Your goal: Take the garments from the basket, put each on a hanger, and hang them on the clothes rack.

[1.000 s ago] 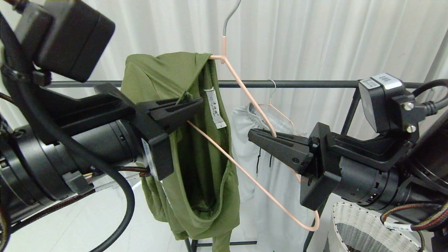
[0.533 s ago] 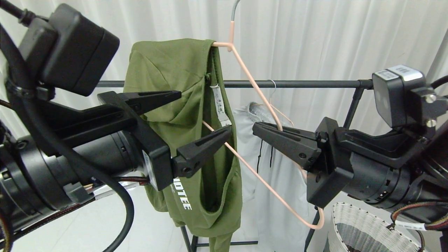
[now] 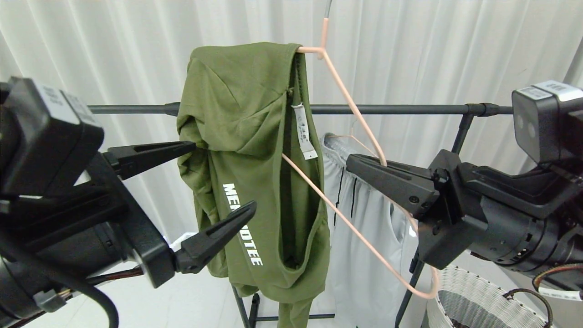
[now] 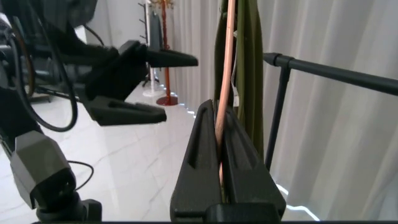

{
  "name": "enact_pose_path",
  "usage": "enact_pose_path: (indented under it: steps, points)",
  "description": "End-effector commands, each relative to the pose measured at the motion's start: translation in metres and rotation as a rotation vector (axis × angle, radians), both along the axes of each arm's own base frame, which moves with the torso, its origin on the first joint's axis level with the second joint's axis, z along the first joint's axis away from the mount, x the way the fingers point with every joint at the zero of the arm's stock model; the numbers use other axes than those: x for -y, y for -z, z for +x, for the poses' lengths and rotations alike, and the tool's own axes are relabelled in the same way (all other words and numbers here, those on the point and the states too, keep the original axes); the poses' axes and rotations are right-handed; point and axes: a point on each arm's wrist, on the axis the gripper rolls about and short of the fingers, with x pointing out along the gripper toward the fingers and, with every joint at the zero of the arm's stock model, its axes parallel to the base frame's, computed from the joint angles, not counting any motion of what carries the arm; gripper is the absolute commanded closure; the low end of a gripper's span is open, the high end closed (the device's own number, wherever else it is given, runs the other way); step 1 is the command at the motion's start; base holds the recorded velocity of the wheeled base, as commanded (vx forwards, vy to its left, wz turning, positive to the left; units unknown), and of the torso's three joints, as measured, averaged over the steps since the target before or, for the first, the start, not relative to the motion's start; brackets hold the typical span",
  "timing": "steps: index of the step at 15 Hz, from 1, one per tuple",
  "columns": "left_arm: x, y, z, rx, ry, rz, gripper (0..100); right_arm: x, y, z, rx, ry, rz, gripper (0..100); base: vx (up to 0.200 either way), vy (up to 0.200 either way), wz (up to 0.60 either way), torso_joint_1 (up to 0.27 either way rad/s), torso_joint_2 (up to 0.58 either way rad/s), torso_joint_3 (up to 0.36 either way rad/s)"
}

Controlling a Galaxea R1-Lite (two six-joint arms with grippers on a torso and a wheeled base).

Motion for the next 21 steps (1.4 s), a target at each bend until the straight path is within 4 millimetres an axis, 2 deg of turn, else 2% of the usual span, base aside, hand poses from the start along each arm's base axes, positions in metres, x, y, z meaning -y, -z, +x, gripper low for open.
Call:
enact_pose_path:
  steps: [1, 3, 7, 10, 15, 17, 21]
  points:
    - [-0.022, 0.003, -0.008, 0.027, -0.064, -0.007, 0, 0.004, 0.001, -0.002, -0.001, 0.003, -0.003, 100, 0.000, 0.000, 0.00, 0.000, 0.00, 0.000]
    - [-0.033, -0.001, -0.011, 0.056, -0.068, -0.024, 0, 0.007, 0.010, -0.004, -0.020, 0.006, -0.028, 100, 0.000, 0.000, 0.00, 0.000, 0.00, 0.000]
    - [-0.041, -0.023, -0.003, 0.161, -0.069, 0.006, 0, 0.013, 0.026, -0.009, -0.055, 0.005, -0.077, 100, 0.000, 0.000, 0.00, 0.000, 0.00, 0.000]
    - [-0.042, -0.034, 0.019, 0.240, -0.089, 0.112, 0, 0.014, 0.025, -0.010, -0.053, -0.003, -0.075, 100, 0.000, 0.000, 0.00, 0.000, 0.00, 0.000]
    - [-0.035, -0.026, 0.034, 0.344, -0.017, 0.327, 0, 0.014, 0.033, -0.026, -0.072, -0.064, -0.097, 100, 0.000, 0.000, 0.00, 0.000, 0.00, 0.000]
    - [-0.031, -0.022, 0.036, 0.370, 0.054, 0.361, 0, 0.011, 0.032, -0.030, -0.070, -0.086, -0.097, 100, 0.000, 0.000, 0.00, 0.000, 0.00, 0.000]
    - [-0.028, -0.016, 0.042, 0.358, 0.069, 0.385, 0, 0.007, 0.032, -0.036, -0.068, -0.122, -0.097, 100, 0.000, 0.000, 0.00, 0.000, 0.00, 0.000]
